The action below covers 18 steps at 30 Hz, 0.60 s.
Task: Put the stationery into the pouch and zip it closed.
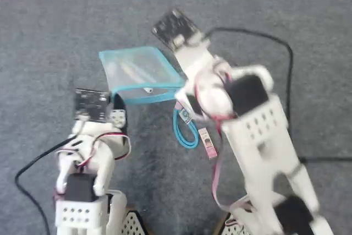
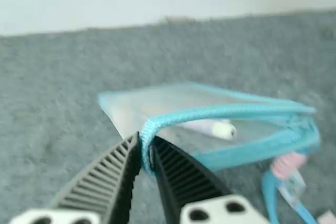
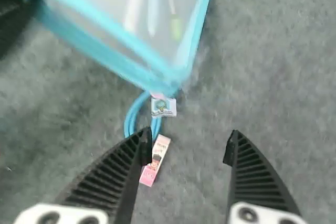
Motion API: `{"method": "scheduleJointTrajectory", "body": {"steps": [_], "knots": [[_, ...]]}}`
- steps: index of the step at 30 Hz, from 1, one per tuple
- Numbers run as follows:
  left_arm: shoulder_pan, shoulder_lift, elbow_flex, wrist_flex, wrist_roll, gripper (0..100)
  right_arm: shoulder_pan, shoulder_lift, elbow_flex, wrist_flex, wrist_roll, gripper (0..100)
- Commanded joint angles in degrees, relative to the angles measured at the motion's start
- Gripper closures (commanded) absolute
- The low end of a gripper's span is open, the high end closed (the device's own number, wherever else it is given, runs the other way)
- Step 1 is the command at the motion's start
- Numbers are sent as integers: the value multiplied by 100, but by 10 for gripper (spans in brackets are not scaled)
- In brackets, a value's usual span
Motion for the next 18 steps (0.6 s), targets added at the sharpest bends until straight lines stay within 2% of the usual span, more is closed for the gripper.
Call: {"method": "scheduleJointTrajectory", "body": {"steps": [1,3,6,18], "knots": [[-633,-88,-549,-158,167,989,92,-1578,3121,-1648,114,778],[-782,-105,-75,-563,167,989,22,-1798,4044,-2149,114,779],[-756,-114,611,-993,-62,989,-75,-1710,4738,-2290,88,779],[-668,-123,1015,-1029,-185,989,-84,-646,5653,-2176,53,778]]}}
